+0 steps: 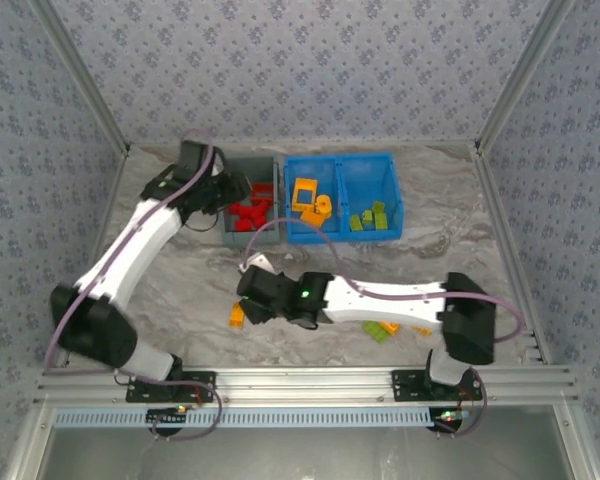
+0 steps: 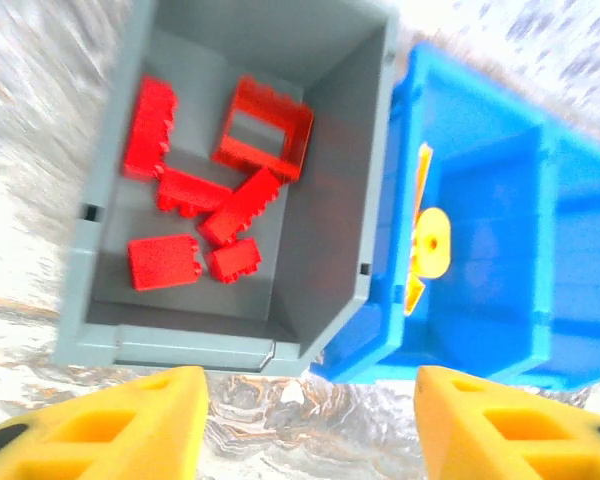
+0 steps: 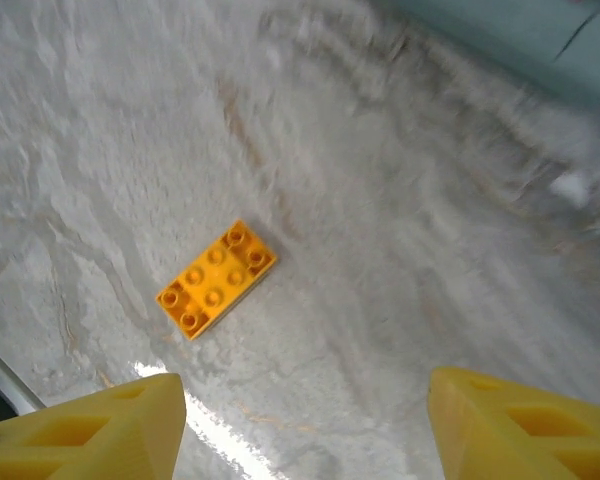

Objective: Sort the legos into containers by color

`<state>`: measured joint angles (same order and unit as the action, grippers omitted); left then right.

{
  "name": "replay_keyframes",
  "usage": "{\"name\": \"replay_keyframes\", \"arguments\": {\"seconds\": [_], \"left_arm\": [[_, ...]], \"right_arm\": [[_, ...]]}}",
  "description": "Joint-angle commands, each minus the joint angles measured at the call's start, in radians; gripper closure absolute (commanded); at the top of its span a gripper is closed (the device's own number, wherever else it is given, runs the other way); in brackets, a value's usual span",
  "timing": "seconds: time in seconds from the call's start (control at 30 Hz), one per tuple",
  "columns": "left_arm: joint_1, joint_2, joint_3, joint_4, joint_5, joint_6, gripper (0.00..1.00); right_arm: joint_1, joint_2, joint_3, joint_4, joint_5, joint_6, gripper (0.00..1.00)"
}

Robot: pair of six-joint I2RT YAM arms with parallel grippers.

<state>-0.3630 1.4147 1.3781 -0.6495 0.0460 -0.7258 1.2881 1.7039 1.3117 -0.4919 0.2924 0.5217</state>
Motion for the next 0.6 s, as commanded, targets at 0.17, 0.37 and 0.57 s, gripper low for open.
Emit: {"name": "replay_keyframes", "arguments": {"seconds": [0.17,0.37,0.57], "left_arm": [[-0.010,-0.578,-0.240,-0.208,-0.221,0.032,0.32],[-0.010,-0.771,-0.319,-0.292,-0.109,0.056,0.30],[-0.010,-0.860,-0.361,-0.356,-0.100,0.055,0.30]], "right_arm": [[-0.002,0.336,0.370,-0.291,-0.145,0.305,0.31],[-0.008,0.377,0.387,-0.314,-0.112,0.407,0.29],[-0.009,0.469,0.482,-0.335,-0.164,0.451,0.28]]}}
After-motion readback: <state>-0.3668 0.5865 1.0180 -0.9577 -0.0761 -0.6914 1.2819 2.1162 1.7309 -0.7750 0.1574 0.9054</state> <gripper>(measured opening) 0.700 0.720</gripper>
